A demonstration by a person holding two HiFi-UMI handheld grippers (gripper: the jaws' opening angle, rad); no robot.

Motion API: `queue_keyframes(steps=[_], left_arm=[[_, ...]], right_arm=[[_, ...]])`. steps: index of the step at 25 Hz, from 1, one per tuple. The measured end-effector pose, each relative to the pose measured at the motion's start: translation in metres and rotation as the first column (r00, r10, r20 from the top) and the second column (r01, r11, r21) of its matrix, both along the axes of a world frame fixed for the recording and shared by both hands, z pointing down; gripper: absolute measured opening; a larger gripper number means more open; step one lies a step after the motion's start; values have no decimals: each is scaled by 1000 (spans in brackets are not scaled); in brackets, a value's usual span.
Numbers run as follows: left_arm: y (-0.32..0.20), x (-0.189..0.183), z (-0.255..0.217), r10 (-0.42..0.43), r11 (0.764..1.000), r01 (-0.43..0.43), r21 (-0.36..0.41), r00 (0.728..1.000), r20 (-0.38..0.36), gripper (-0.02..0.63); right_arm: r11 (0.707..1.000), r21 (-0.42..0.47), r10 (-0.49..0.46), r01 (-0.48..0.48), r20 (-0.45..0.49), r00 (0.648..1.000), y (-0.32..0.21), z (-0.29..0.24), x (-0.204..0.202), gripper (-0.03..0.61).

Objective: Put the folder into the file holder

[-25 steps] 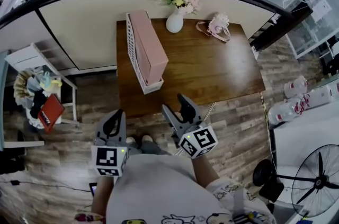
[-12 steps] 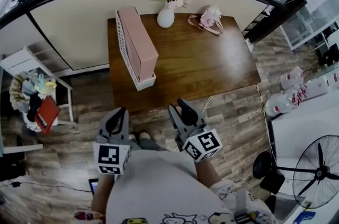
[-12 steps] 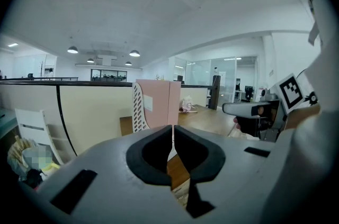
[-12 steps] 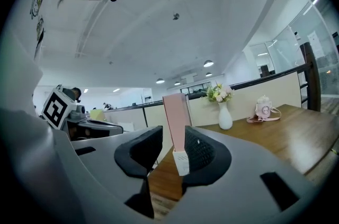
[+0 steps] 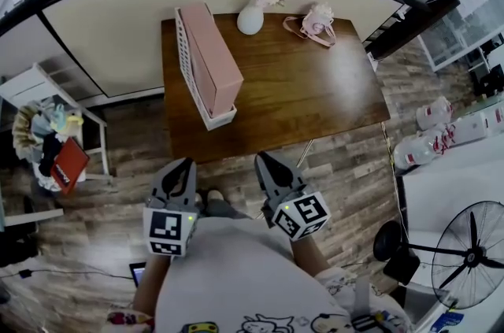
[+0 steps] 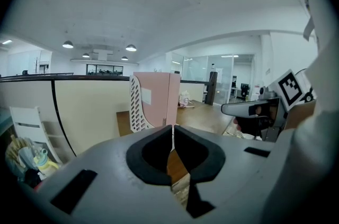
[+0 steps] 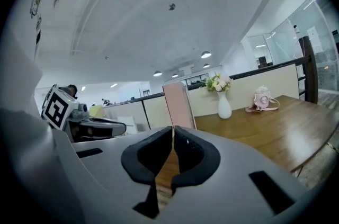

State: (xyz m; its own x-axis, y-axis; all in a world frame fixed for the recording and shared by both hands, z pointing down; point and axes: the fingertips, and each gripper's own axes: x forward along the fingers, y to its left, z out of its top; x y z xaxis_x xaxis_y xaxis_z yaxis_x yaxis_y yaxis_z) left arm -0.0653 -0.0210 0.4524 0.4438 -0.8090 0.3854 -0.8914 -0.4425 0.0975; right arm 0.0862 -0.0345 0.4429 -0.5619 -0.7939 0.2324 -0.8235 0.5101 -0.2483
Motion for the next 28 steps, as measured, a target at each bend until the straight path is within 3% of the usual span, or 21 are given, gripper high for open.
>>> queue_keyframes(steps=[9, 28], left_arm=[[1, -10, 14, -24, 999, 24, -35, 1000, 1, 14], [2, -14, 15, -40, 998, 41, -38, 999, 11, 14]], right_arm=[[999, -45, -5, 4, -8, 1000, -5, 11, -7, 0], [999, -45, 1, -1, -5, 1000, -8, 11, -1, 0]])
